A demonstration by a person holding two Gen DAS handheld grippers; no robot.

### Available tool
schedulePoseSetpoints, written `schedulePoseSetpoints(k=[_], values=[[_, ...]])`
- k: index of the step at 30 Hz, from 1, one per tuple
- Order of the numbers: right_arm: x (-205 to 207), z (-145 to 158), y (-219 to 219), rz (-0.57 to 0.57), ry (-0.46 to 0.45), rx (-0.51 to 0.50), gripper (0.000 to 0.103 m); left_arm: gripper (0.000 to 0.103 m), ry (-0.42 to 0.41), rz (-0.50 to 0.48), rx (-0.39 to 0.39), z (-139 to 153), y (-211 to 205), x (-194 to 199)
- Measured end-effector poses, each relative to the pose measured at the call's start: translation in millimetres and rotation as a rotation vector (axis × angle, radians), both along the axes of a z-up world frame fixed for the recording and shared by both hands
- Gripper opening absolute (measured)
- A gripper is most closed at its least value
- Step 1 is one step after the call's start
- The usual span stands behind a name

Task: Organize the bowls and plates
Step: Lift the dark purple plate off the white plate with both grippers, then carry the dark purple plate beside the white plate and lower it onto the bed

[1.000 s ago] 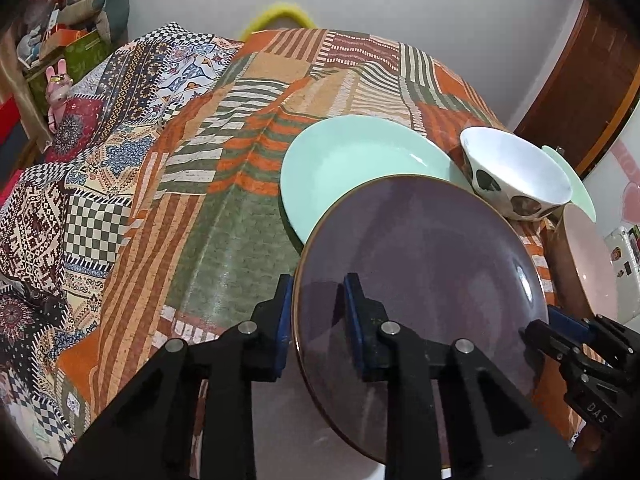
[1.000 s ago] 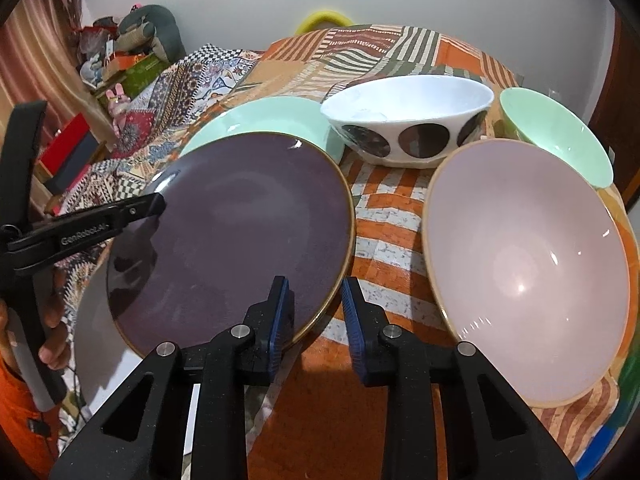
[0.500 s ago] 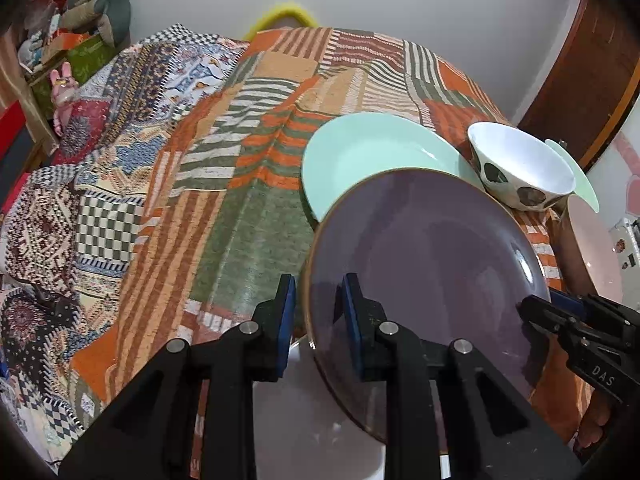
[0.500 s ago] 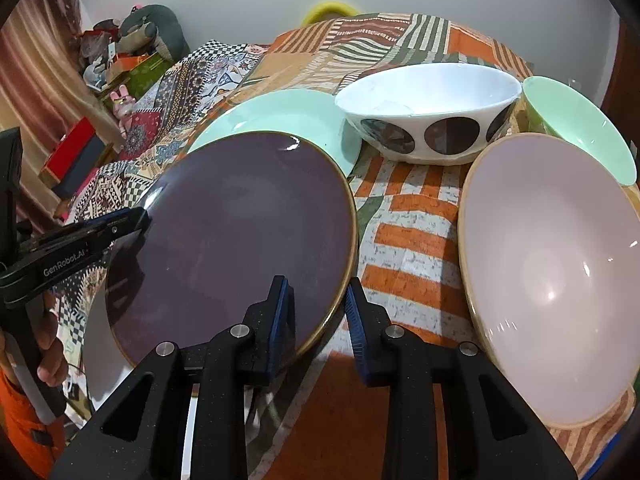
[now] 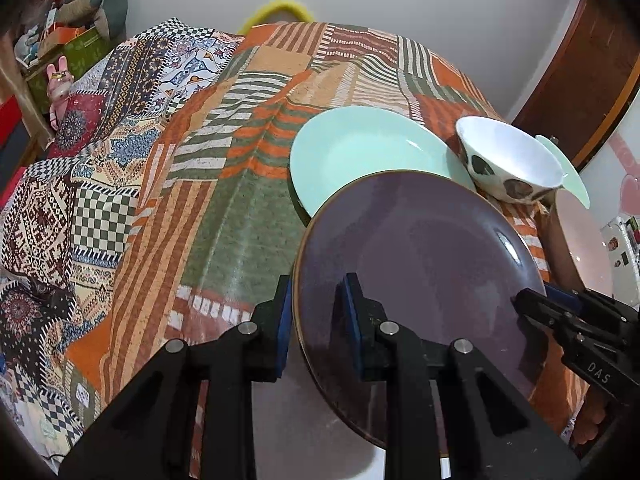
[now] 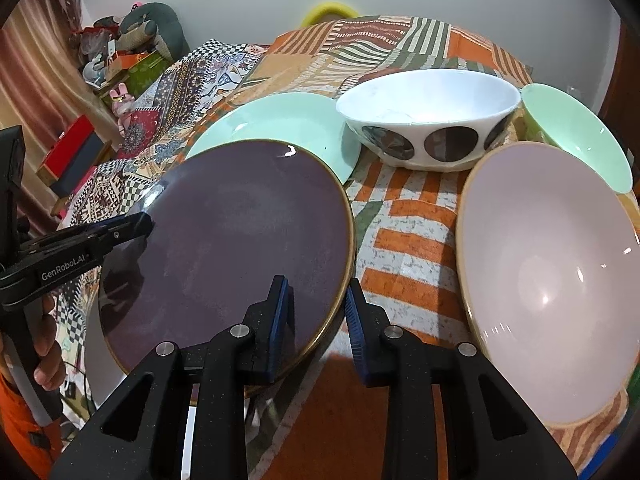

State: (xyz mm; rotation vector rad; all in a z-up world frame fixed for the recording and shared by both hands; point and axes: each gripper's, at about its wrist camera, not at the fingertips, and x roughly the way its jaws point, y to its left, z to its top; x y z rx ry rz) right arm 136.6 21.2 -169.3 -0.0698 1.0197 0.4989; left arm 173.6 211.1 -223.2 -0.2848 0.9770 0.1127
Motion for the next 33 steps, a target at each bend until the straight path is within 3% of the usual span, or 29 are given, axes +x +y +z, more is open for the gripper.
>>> schedulePoseSetpoints(k=[20,33], values=[[-45,53,-34,-0.008,-0.108,0.060,0.026,0.024,-0.091,-0.036,0.020,63,-45,-68],[-77,60,-64,-0.021,-0.132,0.081,0.026,0.024,-0.069,-0.070,0.047,74,-89,-107]])
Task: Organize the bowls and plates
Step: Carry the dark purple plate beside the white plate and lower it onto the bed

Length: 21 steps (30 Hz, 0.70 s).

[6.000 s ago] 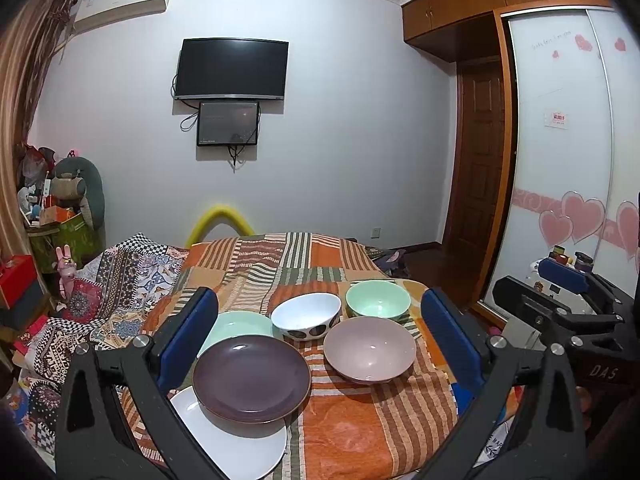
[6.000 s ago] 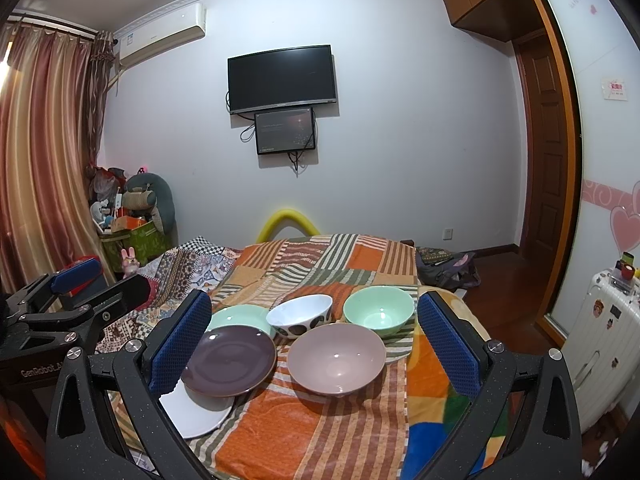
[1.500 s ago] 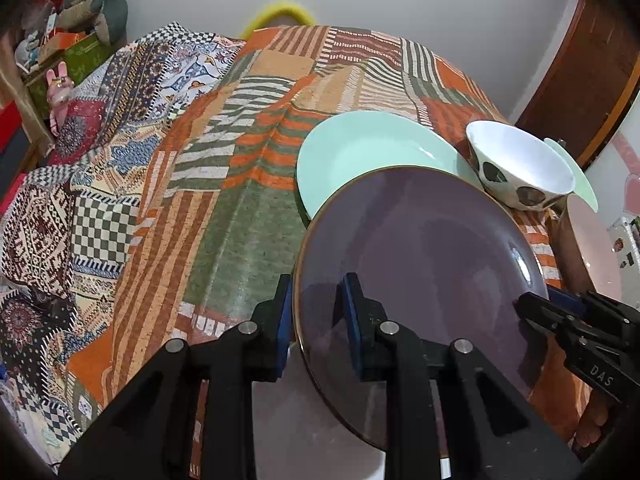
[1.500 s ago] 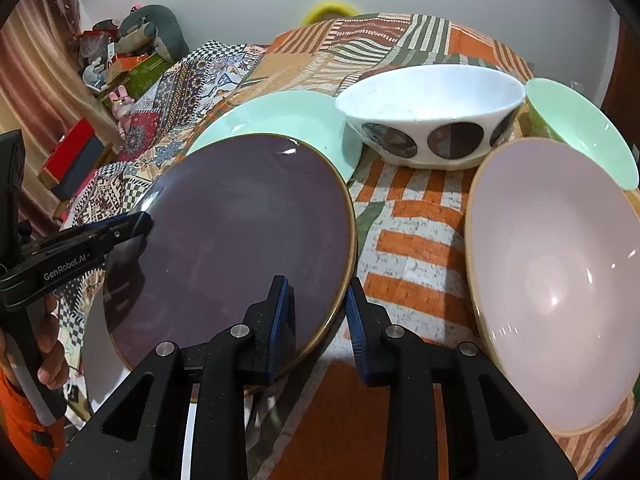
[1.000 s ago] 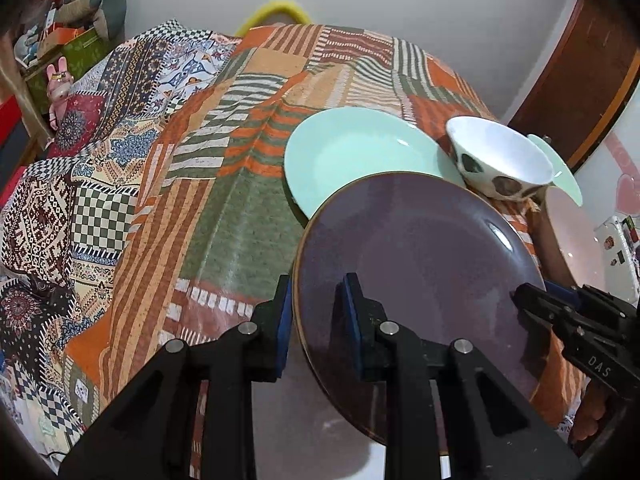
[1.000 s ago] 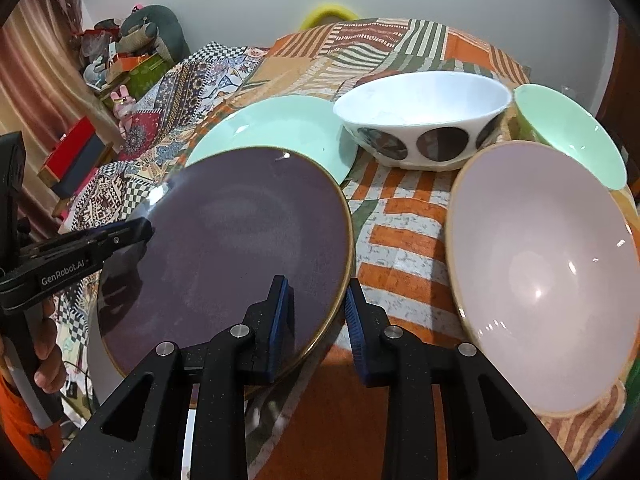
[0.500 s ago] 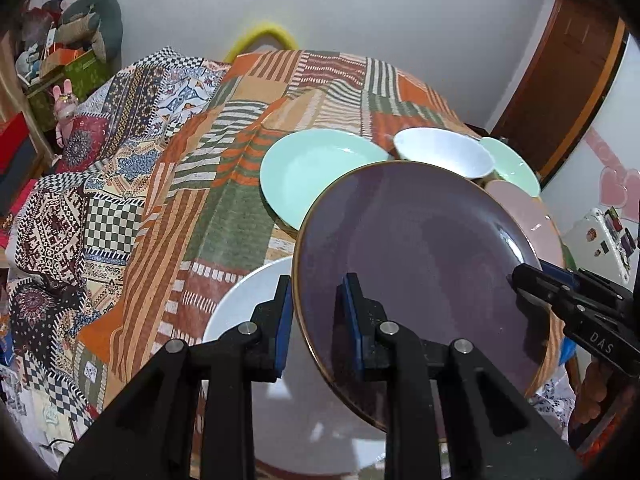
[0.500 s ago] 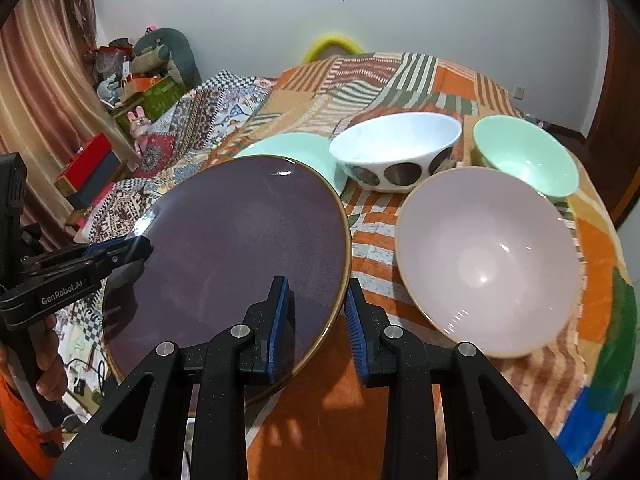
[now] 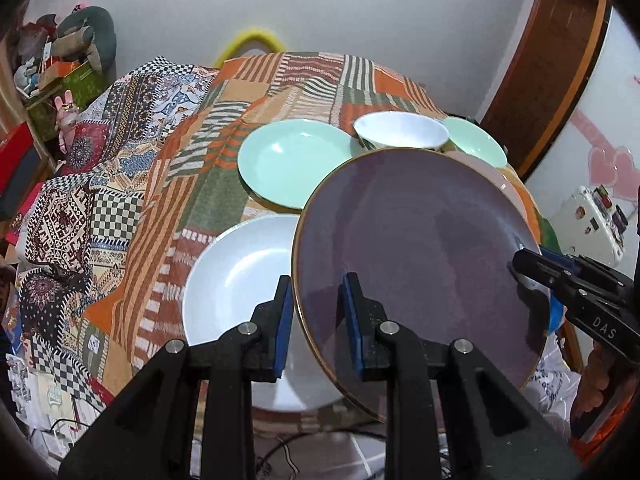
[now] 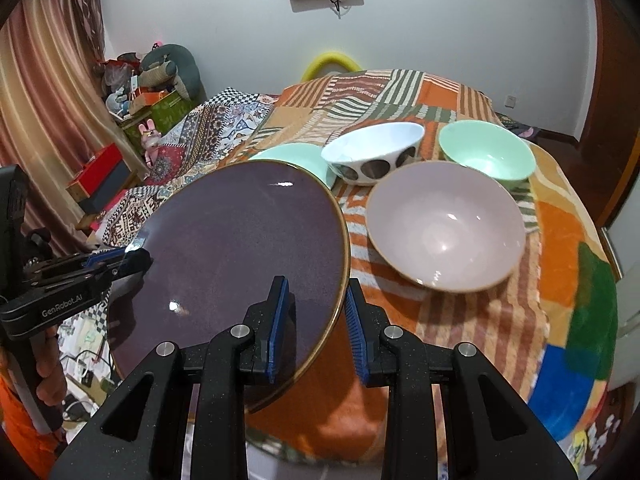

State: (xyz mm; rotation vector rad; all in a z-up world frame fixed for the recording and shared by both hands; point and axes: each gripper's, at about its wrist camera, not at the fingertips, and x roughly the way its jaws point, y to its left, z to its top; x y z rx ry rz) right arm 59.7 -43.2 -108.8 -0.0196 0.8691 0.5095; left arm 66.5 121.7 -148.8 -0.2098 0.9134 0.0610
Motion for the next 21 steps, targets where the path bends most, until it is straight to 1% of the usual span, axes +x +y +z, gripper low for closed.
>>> schedulePoseSetpoints(k=[5,11,16,21], values=[[-12,-7,-15,-0.007,0.015,0.000,0.026,0.024,0.032,-0.018,0.003,-6,-17,-7],[-21,-22,-32,-0.016,0.051,0.000,0.026,0.024,0.090,-0.041,0.001,-19,-33,-8],[-27,-33,-43,-0.030,0.084,0.001,0.026,0.024,0.123,-0.067,0.023,-26,-48,-5],[-28,-42,-56,-0.051,0.119,0.009,0.026,0.024,0.161,-0.091,0.025,-36,-60,3]])
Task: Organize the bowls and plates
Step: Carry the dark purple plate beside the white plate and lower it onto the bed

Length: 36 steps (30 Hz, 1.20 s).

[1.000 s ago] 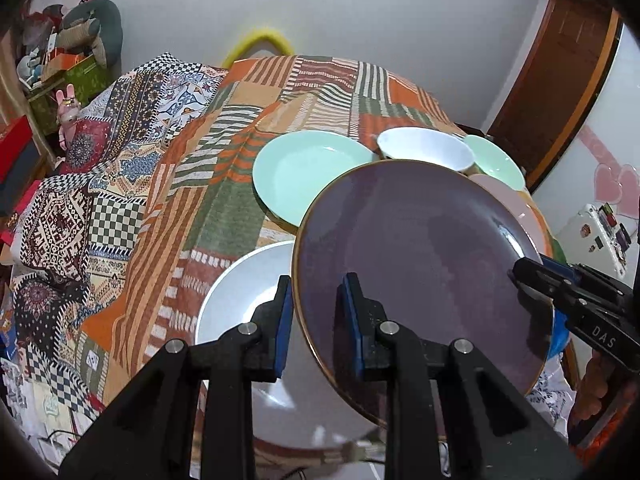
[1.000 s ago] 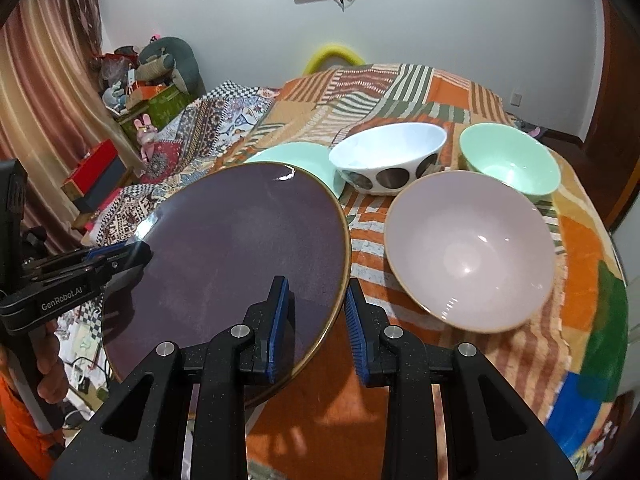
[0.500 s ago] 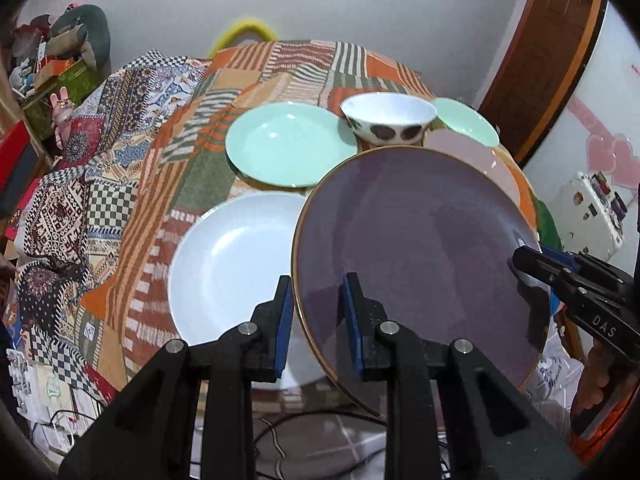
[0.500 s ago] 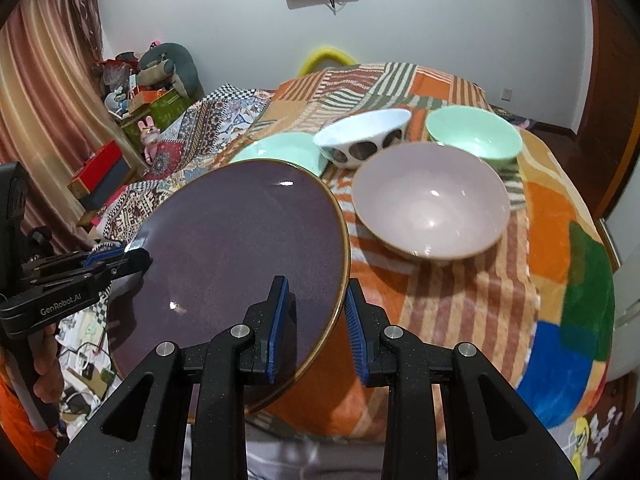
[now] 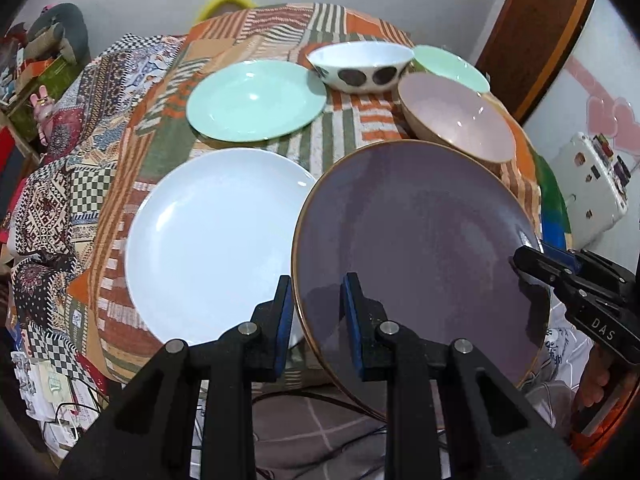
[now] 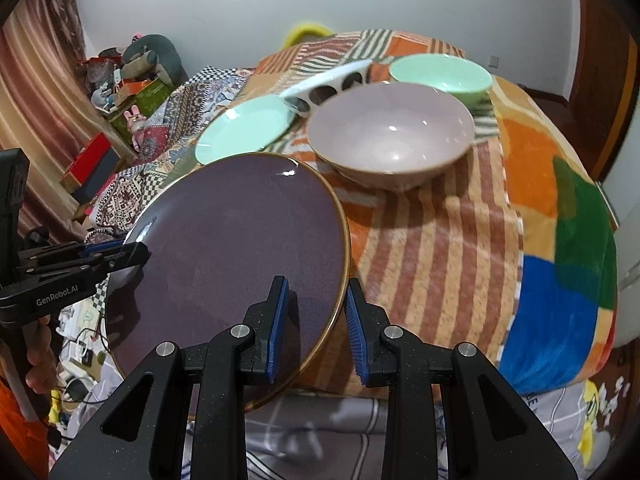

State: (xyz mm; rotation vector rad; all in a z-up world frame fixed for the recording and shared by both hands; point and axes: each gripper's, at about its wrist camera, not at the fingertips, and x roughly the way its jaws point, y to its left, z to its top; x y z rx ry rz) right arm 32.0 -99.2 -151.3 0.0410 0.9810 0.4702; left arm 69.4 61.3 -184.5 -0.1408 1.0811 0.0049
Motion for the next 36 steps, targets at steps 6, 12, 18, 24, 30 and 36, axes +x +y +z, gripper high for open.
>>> schedulePoseSetpoints(k=[6,12,18,24,30,36], values=[[2,-8,-17,-0.045,0.030,0.004,0.026,0.024,0.049,-0.038,0.009,-12,-18,15],[5,-19,-30,-0.071,0.062,0.012,0.026,0.024,0.094,-0.058,0.019,-25,-30,33],[10,-26,-37,-0.089,0.091,0.022,0.026,0.024,0.118,-0.069,0.018,-34,-36,45],[15,-27,-41,-0.093,0.100,0.027,0.026,0.024,0.133,-0.069,0.019,-41,-37,57],[19,-27,-43,-0.100,0.110,0.037,0.026,0.024,0.131,-0.079,0.015,-43,-38,60],[21,-26,-42,-0.105,0.117,0.025,0.026,0.024,0.131,-0.084,0.004,-44,-38,59]])
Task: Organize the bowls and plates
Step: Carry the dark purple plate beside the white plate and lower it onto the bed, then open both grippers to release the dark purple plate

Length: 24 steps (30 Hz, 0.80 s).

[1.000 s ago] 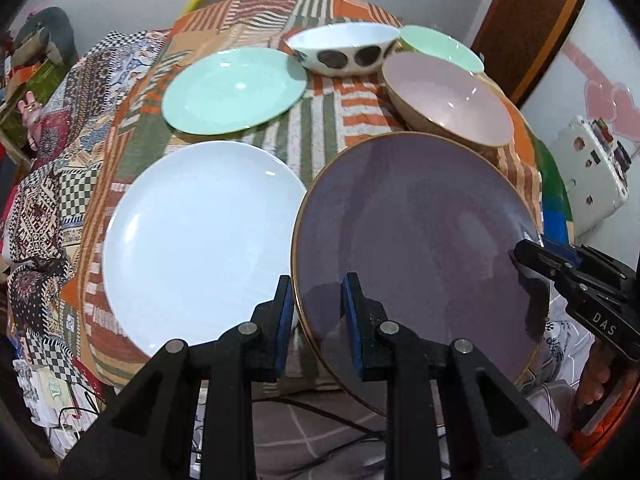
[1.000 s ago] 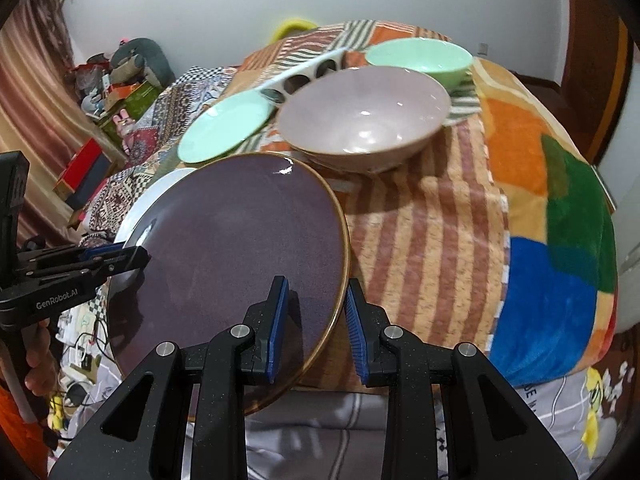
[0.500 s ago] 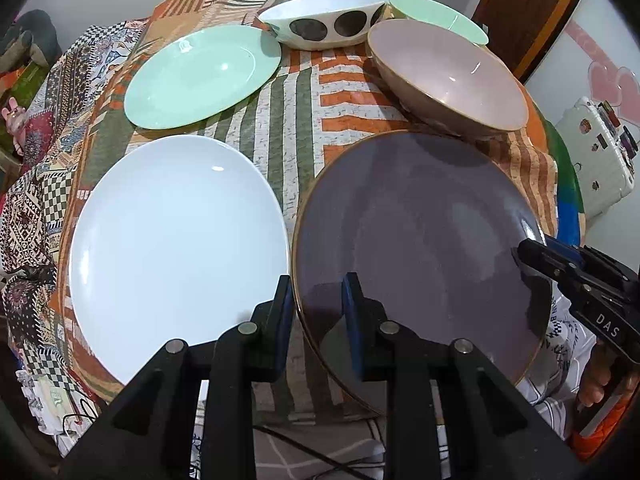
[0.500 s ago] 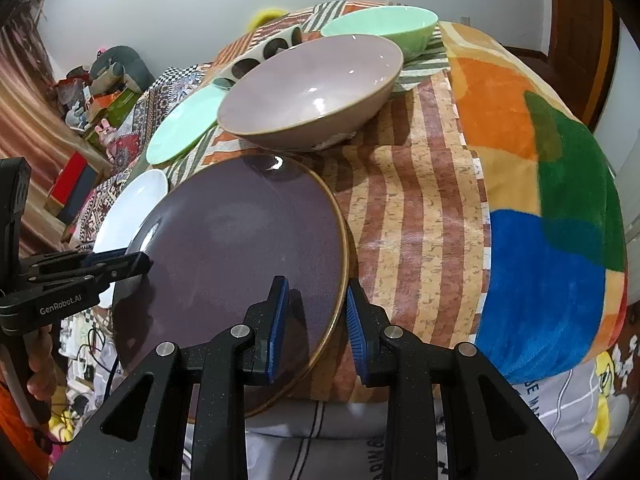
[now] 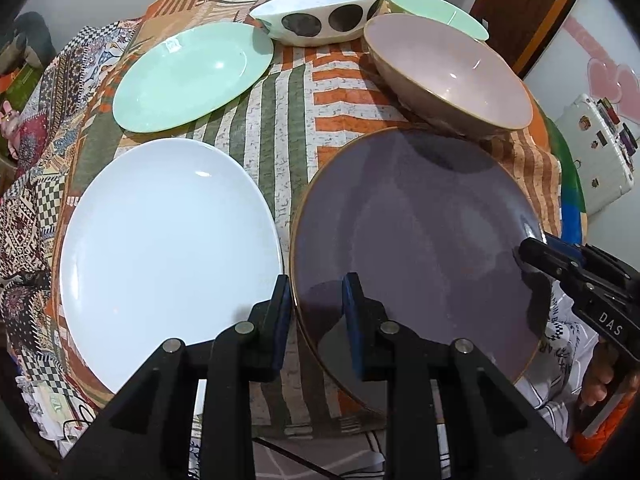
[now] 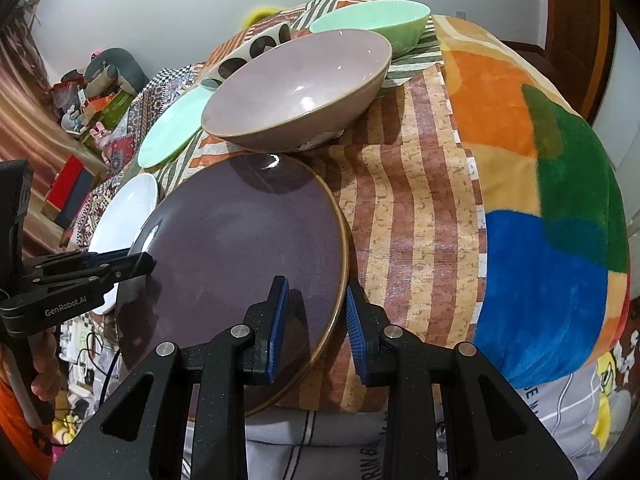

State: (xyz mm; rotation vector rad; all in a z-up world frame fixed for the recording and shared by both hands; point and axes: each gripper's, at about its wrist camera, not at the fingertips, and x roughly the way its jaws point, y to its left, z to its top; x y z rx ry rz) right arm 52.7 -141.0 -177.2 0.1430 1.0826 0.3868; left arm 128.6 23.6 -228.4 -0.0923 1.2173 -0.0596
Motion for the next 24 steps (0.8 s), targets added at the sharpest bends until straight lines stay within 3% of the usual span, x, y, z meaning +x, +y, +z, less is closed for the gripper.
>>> schedulePoseSetpoints(k=[4,6,12,21,24], values=[[-3,12,-2,-0.017,-0.048,-0.035,0.026,0.027,-0.041,-0.015,0.029,11,-2,-6],[-4,20,-5,-0.023,-0.071,-0.049,0.031,0.030,-0.080,-0.027,0.033,23,-2,-11],[-10,46,-4,-0.020,-0.139,-0.050,0.035,0.053,-0.232,-0.018,0.065,64,1,-32],[-15,81,25,0.027,-0.246,-0.035,0.059,0.065,-0.358,0.088,0.041,100,38,-59],[-14,87,38,0.052,-0.272,-0.037,0.061,0.070,-0.376,0.135,0.037,102,56,-68]])
